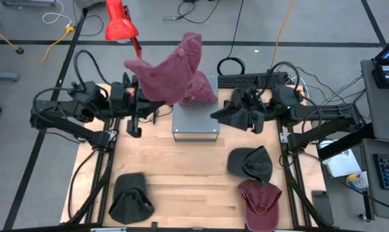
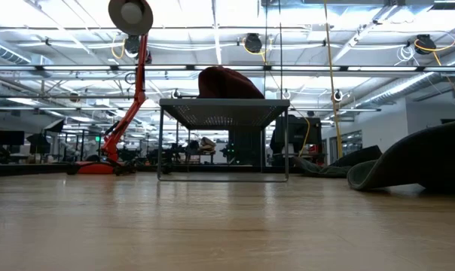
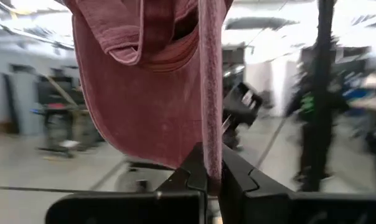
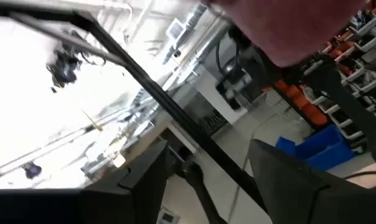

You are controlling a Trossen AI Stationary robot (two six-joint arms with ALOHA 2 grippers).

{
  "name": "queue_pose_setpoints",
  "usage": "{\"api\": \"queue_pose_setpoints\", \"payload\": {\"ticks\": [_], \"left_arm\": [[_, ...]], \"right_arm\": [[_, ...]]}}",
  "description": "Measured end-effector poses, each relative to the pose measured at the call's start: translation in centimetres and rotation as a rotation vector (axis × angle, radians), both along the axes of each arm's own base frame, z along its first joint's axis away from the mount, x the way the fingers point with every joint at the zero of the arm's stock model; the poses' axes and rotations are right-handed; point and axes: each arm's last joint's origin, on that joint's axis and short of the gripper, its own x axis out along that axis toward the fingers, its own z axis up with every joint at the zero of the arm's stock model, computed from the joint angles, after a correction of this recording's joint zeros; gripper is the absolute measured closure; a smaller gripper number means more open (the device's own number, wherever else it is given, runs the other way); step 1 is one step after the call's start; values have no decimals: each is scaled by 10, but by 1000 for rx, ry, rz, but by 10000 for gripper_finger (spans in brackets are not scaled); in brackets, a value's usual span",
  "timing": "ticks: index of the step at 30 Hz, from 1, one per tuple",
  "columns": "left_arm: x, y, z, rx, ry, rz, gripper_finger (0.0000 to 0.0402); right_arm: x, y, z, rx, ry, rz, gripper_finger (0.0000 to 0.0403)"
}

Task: Pick & Place hat
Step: Stack the top red cap on top of the red cap on the shelf

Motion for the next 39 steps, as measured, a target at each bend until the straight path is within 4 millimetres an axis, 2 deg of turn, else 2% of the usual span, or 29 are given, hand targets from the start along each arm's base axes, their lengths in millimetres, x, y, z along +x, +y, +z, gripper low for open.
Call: {"api": "queue_pose_setpoints", "payload": {"ticks": [6,17,29,39], "left_arm": [[-2,-11,-5,84,72,180,393],[-9,-29,-8,218,193,490,393],[5,-51,-22,475,374,647,393],[12,-55,-29,545,426,655,392]], "right_arm": [[-3,-12,3,310,36,-97,173],[-7,-25,8,536,34,47,171],[-7,-25,9,616,37,79,174],[-7,-25,9,582,30,62,175]]}}
